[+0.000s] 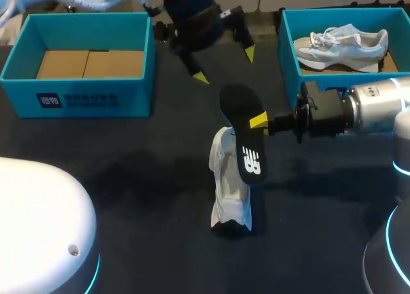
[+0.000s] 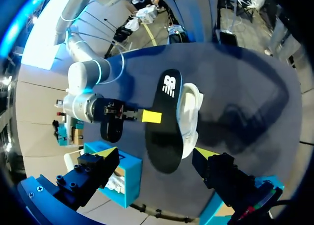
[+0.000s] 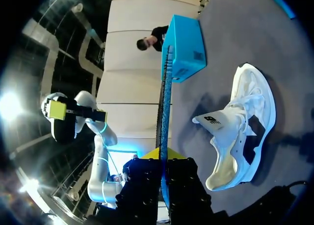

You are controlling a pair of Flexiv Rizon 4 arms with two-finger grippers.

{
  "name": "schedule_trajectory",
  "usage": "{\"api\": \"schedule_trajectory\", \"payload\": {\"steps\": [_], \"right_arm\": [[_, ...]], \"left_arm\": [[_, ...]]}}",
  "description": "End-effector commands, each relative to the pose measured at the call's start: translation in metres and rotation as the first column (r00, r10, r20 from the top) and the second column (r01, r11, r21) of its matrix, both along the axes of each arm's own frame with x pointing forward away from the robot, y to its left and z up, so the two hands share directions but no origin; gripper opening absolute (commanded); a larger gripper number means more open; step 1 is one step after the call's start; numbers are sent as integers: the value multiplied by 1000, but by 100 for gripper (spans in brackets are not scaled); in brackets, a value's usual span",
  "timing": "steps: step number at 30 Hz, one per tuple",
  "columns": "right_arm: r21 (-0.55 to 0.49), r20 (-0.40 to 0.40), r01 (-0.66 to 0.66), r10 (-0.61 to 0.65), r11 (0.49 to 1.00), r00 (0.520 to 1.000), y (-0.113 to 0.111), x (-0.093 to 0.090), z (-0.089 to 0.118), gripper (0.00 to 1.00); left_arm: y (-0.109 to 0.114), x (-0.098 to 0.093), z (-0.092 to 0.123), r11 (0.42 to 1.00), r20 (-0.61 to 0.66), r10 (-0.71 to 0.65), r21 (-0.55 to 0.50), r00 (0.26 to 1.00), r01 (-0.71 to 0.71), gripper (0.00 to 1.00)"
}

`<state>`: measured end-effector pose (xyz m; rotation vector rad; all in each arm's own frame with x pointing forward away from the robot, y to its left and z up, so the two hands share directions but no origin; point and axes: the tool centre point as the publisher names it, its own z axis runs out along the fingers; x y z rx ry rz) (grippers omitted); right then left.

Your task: Take the shoe out of the shoebox, open the shoe tongue, remove and reinsert the insole, then place the shoe into the shoebox

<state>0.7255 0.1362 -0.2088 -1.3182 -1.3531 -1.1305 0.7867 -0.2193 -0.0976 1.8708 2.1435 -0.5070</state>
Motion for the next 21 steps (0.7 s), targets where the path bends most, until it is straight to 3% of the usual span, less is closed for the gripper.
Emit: {"api": "schedule_trajectory", "payload": {"steps": [1,9,21], "right_arm": [[0,1,2,-2,1000,1000,1,-1,-1,0],[0,1,2,-2,1000,1000,1,-1,-1,0],[0,1,2,-2,1000,1000,1,-1,-1,0]], "left_arm": [[-12,6,2,942,-49,-56,328,997,69,100],[-22,7,3,897,-69,-110,424,992,128,100],[-25,-3,-2,882,-74,-121,449,990,141,100]]}}
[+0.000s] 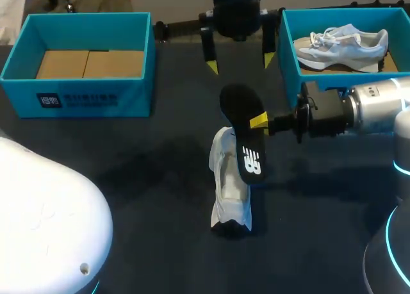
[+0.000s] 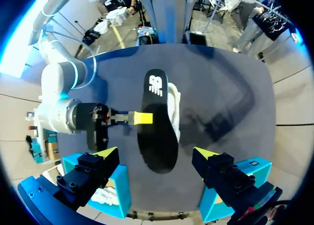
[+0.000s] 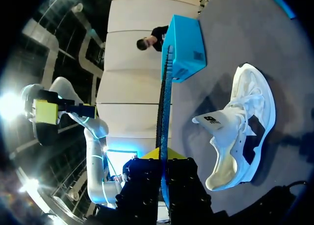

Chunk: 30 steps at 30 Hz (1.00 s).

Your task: Take the shoe out of the shoebox, open the shoe tongue, remove and reinsert the insole, then place the shoe into the shoebox

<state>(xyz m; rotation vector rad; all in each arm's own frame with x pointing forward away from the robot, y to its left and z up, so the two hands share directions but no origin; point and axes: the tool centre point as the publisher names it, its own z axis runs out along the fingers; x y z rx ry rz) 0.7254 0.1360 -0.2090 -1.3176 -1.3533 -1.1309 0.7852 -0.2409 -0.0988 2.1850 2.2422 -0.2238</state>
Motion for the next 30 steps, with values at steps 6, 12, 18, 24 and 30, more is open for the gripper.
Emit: {"api": "schedule_trajectory", "payload": {"steps": [6,12,18,24,30], "right_arm": [[-1,0,2,-2,1000,1000,2,-1,-1,0],[-1,0,2,-2,1000,1000,2,-1,-1,0],[-1,0,2,-2,1000,1000,2,-1,-1,0],[-1,0,2,-2,1000,1000,2,-1,-1,0],[-1,0,2,-2,1000,1000,2,-1,-1,0]], "left_arm": [[3,-4,-5,997,-12,14,76,1000,-13,100],[10,-6,-5,992,12,54,-119,998,-52,100],[21,-11,0,934,-15,107,-341,994,-106,100],[34,-15,3,831,-33,153,-536,988,-147,100],[47,-18,3,705,-83,203,-679,976,-204,100]]}}
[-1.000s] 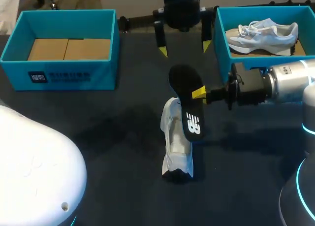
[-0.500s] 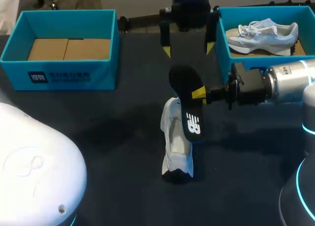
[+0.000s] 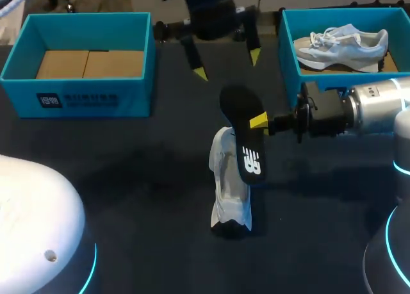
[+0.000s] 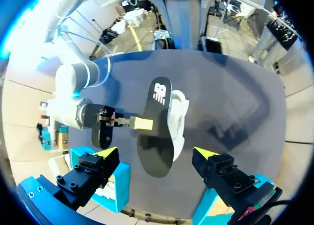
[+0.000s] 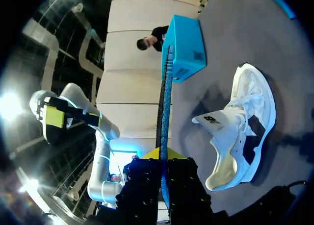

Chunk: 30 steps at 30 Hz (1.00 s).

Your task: Take the shoe out of the shoebox, open the shoe tongue, remove and reinsert the insole, then place the shoe into the shoebox

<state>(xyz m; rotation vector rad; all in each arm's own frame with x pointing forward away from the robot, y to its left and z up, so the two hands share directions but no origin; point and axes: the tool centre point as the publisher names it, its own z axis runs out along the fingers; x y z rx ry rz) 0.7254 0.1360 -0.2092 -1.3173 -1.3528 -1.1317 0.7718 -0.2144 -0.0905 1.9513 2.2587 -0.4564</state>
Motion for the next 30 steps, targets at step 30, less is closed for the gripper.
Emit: {"api": "schedule_trajectory", "payload": {"steps": [30], "right_arm": [[-2,0,2,-2,1000,1000,1,-1,0,0]], "left_arm": [[45,-27,-26,544,-94,138,-825,986,-154,100]]}}
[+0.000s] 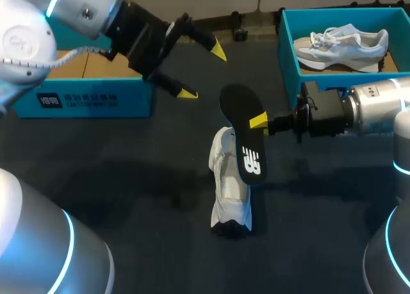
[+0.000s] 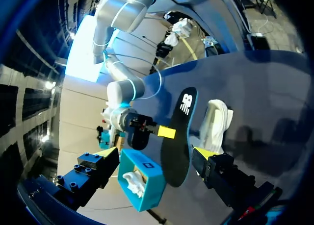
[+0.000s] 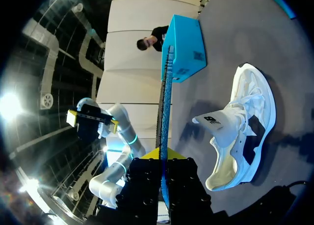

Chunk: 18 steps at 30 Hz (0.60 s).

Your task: Take the shoe out of the shoebox, open the shoe tongue, remove and reinsert the insole, then place the shoe into the shoebox

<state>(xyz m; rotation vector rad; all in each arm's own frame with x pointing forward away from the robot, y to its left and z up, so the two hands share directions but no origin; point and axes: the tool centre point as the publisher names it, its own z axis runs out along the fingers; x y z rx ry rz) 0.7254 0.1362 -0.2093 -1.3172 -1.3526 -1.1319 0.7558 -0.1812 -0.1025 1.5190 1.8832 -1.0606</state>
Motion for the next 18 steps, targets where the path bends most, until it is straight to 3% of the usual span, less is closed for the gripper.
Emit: {"api": "schedule_trajectory", "payload": {"steps": [1,6,13,18], "right_arm": [[-2,0,2,-2,1000,1000,1,-1,0,0],[-2,0,2,-2,1000,1000,1,-1,0,0],[-2,0,2,-2,1000,1000,1,-1,0,0],[-2,0,2,-2,1000,1000,1,-1,0,0]], "left_arm": [[14,-13,-24,931,-11,112,-348,994,-108,100],[24,-14,-46,902,-28,140,-409,990,-139,100],[31,1,-57,825,-7,97,-558,995,-84,100],[31,2,-57,819,-17,46,-572,999,-47,100]]}}
